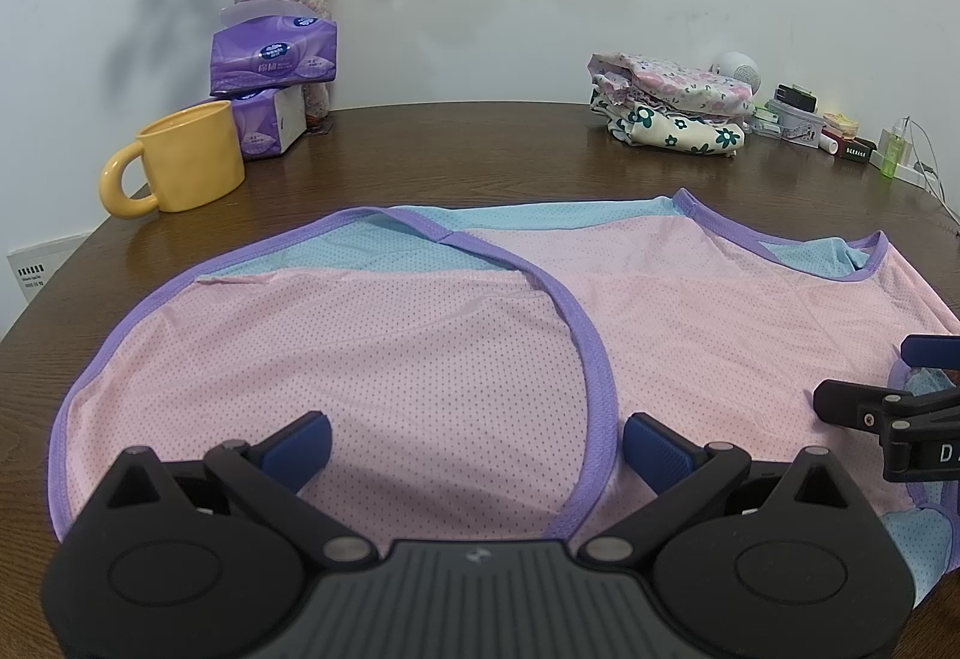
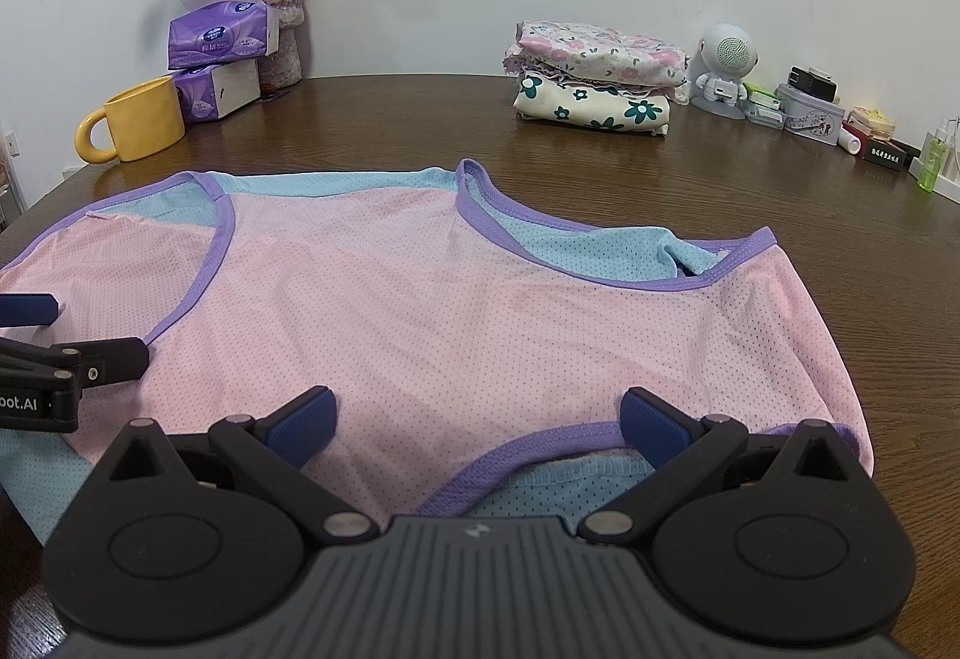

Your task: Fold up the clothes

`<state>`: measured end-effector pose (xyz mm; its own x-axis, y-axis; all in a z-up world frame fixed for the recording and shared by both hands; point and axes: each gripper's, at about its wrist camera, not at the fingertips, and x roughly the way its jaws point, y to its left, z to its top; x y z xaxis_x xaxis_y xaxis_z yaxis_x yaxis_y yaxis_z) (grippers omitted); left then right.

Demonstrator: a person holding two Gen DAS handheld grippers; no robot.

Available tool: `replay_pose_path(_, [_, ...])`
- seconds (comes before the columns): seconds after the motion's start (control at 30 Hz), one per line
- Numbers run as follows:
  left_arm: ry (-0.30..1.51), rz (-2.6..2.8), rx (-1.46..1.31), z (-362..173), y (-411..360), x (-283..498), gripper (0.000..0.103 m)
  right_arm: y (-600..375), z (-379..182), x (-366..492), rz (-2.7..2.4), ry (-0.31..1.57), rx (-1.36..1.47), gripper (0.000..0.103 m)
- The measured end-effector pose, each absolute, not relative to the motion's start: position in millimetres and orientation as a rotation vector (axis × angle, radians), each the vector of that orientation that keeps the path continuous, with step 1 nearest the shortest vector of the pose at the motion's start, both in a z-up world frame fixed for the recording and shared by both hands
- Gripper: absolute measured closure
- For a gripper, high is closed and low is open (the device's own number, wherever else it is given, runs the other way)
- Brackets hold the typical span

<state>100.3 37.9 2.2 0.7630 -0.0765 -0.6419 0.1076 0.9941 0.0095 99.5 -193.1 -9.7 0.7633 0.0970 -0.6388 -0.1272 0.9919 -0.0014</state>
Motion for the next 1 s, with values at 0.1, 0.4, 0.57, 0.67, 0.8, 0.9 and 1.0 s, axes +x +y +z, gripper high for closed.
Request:
replay_pose_path(0.1, [0.696,-0.1,0.047,2,38,101,0.0,-193,-10,99,0.122,0.692,-0.045,0.001])
replay_pose_path(0.4, [0.696,-0.098,0.043,2,39,100,0.0,-193,-10,100,0.12,0.691,-0.044,0.001])
replay_pose_path(0.57, [0.646,-0.094,-0.014,15,55,92,0.0,-201,-3,95,0.113,0.645,-0.003,0.0])
replay_pose_path(0.67, [0.597,-0.054,-0.012,29,78,86,0.0,-213,11,86,0.102,0.573,0.011,0.0])
replay_pose_path(0.8, [0.596,0.055,-0.005,36,124,90,0.0,-242,25,89,0.08,0.579,-0.006,0.0])
replay_pose_path(0.9, [0.632,0.098,-0.034,39,160,106,0.002,-267,29,102,0.063,0.628,0.038,0.001])
replay_pose_path(1.0, [0.66,0.077,-0.049,48,178,127,0.005,-283,32,120,0.053,0.676,0.066,0.001])
